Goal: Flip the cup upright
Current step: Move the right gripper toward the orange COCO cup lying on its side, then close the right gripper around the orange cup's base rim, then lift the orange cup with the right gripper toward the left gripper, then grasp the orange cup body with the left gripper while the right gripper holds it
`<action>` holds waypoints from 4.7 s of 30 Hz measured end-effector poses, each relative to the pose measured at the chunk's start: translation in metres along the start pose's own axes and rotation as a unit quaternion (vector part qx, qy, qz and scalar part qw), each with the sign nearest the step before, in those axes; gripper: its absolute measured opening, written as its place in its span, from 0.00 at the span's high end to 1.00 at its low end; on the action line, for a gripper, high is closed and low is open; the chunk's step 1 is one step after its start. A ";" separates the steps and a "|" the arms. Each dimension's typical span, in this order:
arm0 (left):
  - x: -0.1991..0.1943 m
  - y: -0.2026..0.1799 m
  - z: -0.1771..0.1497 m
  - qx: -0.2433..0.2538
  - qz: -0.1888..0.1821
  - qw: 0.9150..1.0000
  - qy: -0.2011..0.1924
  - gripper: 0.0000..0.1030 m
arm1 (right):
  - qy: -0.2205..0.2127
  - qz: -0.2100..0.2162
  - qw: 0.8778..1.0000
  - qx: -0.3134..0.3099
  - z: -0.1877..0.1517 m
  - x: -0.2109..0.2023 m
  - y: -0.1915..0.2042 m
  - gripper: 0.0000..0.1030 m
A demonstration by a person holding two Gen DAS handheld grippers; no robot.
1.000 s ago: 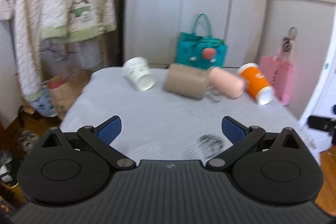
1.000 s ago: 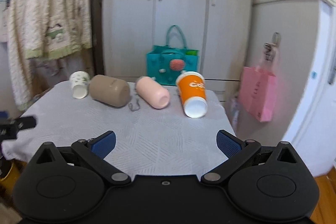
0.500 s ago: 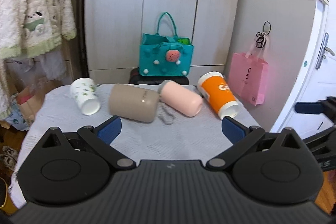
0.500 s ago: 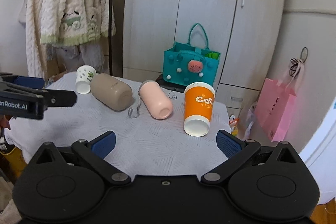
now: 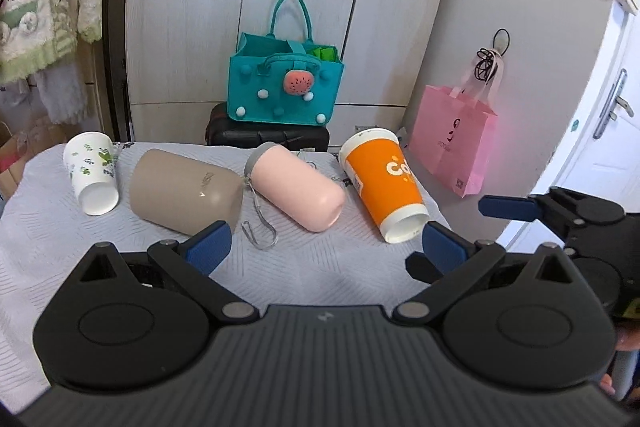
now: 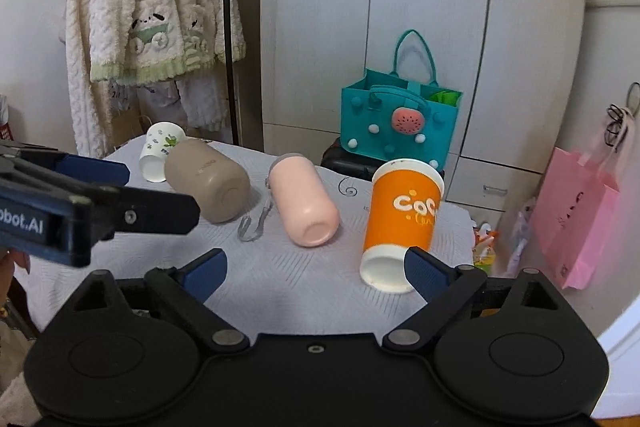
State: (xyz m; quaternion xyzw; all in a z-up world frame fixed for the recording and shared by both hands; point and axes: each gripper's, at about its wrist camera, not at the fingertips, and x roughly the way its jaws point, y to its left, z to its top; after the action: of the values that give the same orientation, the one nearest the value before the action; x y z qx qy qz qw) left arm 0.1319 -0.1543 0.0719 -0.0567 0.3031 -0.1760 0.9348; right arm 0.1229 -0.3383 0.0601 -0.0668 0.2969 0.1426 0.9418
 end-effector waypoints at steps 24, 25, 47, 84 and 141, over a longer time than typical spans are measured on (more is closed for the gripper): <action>0.033 0.024 0.006 -0.025 0.017 0.999 0.014 0.00 | 0.124 -0.046 0.987 0.095 0.004 0.113 -0.061 0.33; 0.033 0.024 0.005 -0.023 0.017 0.999 0.016 0.00 | 0.123 -0.043 0.986 0.101 0.003 0.111 -0.063 0.33; -0.018 0.039 -0.014 -0.026 0.006 1.000 0.002 0.00 | 0.095 -0.022 0.984 0.149 -0.041 0.022 -0.004 0.34; -0.077 0.185 -0.036 -0.103 0.024 0.994 0.009 0.00 | 0.107 0.141 0.983 0.050 -0.012 0.058 0.173 0.35; 0.007 0.183 -0.062 -0.133 -0.091 0.986 0.039 0.27 | 0.132 0.229 0.964 -0.020 0.013 0.100 0.142 0.23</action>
State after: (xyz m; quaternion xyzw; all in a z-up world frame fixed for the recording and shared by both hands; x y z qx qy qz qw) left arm 0.1552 0.0136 -0.0210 -0.2013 0.3539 -0.2207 0.8863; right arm 0.1645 -0.1773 0.0075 -0.0343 0.4227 0.3509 0.8349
